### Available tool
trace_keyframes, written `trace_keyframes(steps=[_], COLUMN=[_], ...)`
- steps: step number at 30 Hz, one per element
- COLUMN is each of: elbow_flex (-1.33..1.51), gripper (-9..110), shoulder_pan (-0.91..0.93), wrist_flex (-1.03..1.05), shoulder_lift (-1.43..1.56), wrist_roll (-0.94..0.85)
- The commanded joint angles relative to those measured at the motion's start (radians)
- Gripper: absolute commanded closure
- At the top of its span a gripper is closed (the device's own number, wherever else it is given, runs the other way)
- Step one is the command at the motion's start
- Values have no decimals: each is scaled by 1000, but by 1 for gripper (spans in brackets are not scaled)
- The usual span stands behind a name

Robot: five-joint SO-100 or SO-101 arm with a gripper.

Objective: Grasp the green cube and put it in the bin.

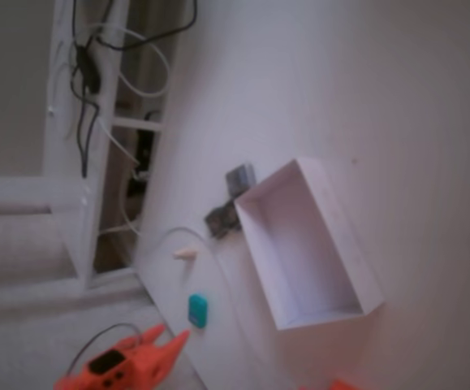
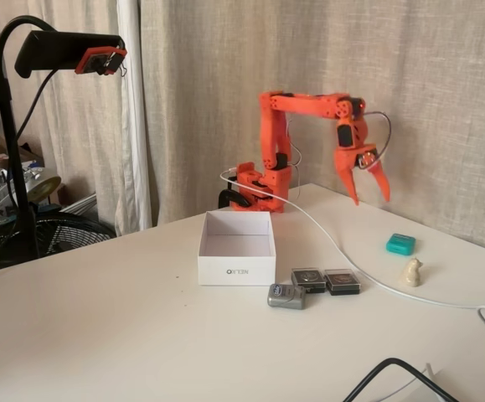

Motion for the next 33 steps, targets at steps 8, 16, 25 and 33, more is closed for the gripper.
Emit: trace_keyframes(steps=[8, 16, 25, 33], elbow_flex=[-232, -291, -209, -144], gripper=[67, 66, 56, 56], shoulder_pan=[20, 12, -31, -57], wrist_flex=[-64, -98, -138, -141], shoulder_lift=[-278, -385, -344, -400], wrist_roll=[-12, -63, -138, -175])
